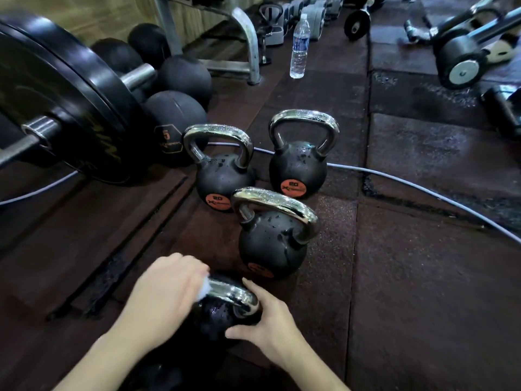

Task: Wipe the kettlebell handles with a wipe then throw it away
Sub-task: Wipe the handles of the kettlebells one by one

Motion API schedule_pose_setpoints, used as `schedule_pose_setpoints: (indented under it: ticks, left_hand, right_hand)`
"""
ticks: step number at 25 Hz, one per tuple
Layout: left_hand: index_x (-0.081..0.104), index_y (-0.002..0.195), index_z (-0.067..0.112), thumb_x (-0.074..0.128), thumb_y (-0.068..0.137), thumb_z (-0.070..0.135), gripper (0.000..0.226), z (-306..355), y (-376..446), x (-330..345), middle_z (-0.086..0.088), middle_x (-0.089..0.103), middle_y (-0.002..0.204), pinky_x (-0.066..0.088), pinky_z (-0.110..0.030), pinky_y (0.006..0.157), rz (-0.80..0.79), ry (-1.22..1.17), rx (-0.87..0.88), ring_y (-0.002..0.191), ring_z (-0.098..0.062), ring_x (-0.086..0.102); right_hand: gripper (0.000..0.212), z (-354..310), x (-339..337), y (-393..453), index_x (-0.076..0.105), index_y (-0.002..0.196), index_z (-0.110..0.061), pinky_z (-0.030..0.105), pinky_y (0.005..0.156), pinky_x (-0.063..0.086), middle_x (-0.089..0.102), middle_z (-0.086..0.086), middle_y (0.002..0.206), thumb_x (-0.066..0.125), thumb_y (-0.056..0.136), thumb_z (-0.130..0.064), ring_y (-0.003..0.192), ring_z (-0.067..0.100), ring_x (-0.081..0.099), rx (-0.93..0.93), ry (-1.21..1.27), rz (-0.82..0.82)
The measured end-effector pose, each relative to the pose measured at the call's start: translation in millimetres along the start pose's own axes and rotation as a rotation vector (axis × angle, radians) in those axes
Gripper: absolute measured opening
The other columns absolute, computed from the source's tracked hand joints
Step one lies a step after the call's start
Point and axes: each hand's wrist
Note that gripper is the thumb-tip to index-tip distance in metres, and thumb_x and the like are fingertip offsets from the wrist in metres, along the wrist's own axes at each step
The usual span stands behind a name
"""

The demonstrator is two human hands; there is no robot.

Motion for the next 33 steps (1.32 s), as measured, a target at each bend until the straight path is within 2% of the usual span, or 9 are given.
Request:
schedule_pose_setpoints:
  ticks: [3, 7, 12, 15, 18, 22, 26, 29, 33]
  left_hand:
    - [0.061, 0.069, 0.024, 0.031, 0.108, 0.039, 0.051, -27.1, -6.6, -5.4, 0.005, 0.070, 0.073, 0.048, -0.034, 0.077, 0.019, -0.368, -0.452, 0.070, -0.012, 0.065]
    - [0.065, 0.061, 0.036, 0.035, 0.111, 0.027, 0.059, -32.0, 29.0, -18.1, 0.023, 0.074, 0.077, 0.042, -0.011, 0.074, 0.136, -0.443, -0.580, 0.076, 0.005, 0.067]
    - [0.062, 0.075, 0.029, 0.025, 0.105, 0.037, 0.048, -11.4, 108.8, -19.5, 0.001, 0.077, 0.096, 0.049, -0.042, 0.091, 0.316, -0.394, -0.412, 0.101, -0.020, 0.069]
    - [0.064, 0.092, 0.026, 0.023, 0.105, 0.035, 0.043, 8.8, 149.6, -2.3, 0.004, 0.075, 0.110, 0.046, -0.044, 0.101, 0.336, -0.332, -0.239, 0.116, -0.022, 0.062]
    - [0.065, 0.110, 0.009, 0.034, 0.102, 0.020, 0.034, 35.5, 170.8, 21.2, -0.009, 0.070, 0.098, 0.049, -0.050, 0.090, 0.106, -0.044, -0.118, 0.095, -0.037, 0.063]
    - [0.064, 0.083, 0.015, 0.040, 0.100, 0.025, 0.031, 97.6, 179.9, 43.8, -0.007, 0.062, 0.071, 0.043, -0.045, 0.082, 0.089, 0.305, 0.123, 0.070, -0.033, 0.059]
    - [0.066, 0.071, 0.015, 0.056, 0.098, 0.031, 0.032, 133.7, 173.4, 75.2, -0.005, 0.060, 0.071, 0.039, -0.040, 0.077, 0.120, 0.390, 0.371, 0.073, -0.028, 0.056]
    - [0.063, 0.077, 0.019, 0.037, 0.101, 0.028, 0.037, 109.7, 176.3, 50.0, -0.005, 0.061, 0.075, 0.043, -0.042, 0.069, 0.100, 0.293, 0.272, 0.075, -0.029, 0.059]
    - [0.050, 0.088, 0.015, 0.024, 0.094, 0.011, 0.027, 23.1, 170.8, 38.3, -0.018, 0.064, 0.091, 0.045, -0.045, 0.064, 0.002, 0.096, -0.198, 0.085, -0.043, 0.065]
  right_hand:
    - [0.068, 9.8, -38.6, 3.7, 0.067, 0.127, -0.030, 0.017, 0.108, 0.042, 0.068, -0.016, 0.124, 0.092, 0.064, -0.037, 0.117, -0.007, 0.059, -0.008, -0.090, 0.135]
    - [0.056, 18.9, -89.1, 21.4, 0.063, 0.116, -0.030, 0.035, 0.101, 0.052, 0.067, -0.014, 0.115, 0.090, 0.067, -0.038, 0.110, 0.000, 0.062, 0.019, -0.096, 0.362]
    - [0.086, -6.7, -119.1, 55.7, 0.052, 0.130, -0.040, 0.000, 0.091, 0.036, 0.057, -0.024, 0.119, 0.096, 0.056, -0.041, 0.110, -0.022, 0.048, -0.047, -0.109, 0.268]
    - [0.071, -13.2, -116.9, 71.5, 0.062, 0.111, -0.045, 0.023, 0.097, 0.050, 0.068, -0.018, 0.111, 0.098, 0.049, -0.045, 0.104, -0.007, 0.062, 0.000, -0.068, 0.254]
    - [0.070, -3.6, -112.6, 77.0, 0.065, 0.104, -0.044, 0.035, 0.099, 0.054, 0.074, -0.012, 0.108, 0.099, 0.043, -0.047, 0.104, 0.005, 0.068, 0.042, -0.028, 0.288]
    - [0.051, -0.2, -114.9, 76.3, 0.063, 0.097, -0.041, 0.021, 0.082, 0.052, 0.071, -0.018, 0.099, 0.096, 0.059, -0.031, 0.088, -0.008, 0.063, 0.063, -0.061, 0.284]
    - [0.027, 3.9, -113.8, 78.5, 0.060, 0.122, -0.005, 0.005, 0.066, 0.047, 0.064, -0.010, 0.092, 0.055, 0.097, 0.002, 0.069, -0.014, 0.063, -0.014, -0.160, 0.256]
    - [0.050, 0.8, -112.9, 76.3, 0.062, 0.105, -0.034, 0.006, 0.072, 0.046, 0.068, -0.021, 0.088, 0.086, 0.062, -0.043, 0.086, -0.003, 0.065, 0.011, -0.055, 0.263]
    - [0.065, 0.3, -113.2, 73.5, 0.065, 0.109, -0.036, 0.011, 0.083, 0.042, 0.068, -0.020, 0.101, 0.098, 0.052, -0.042, 0.101, -0.005, 0.060, 0.035, 0.018, 0.255]
Point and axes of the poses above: each hand's wrist, its own y-axis towards the middle knuckle, its own x-axis out of the palm, z = x × y
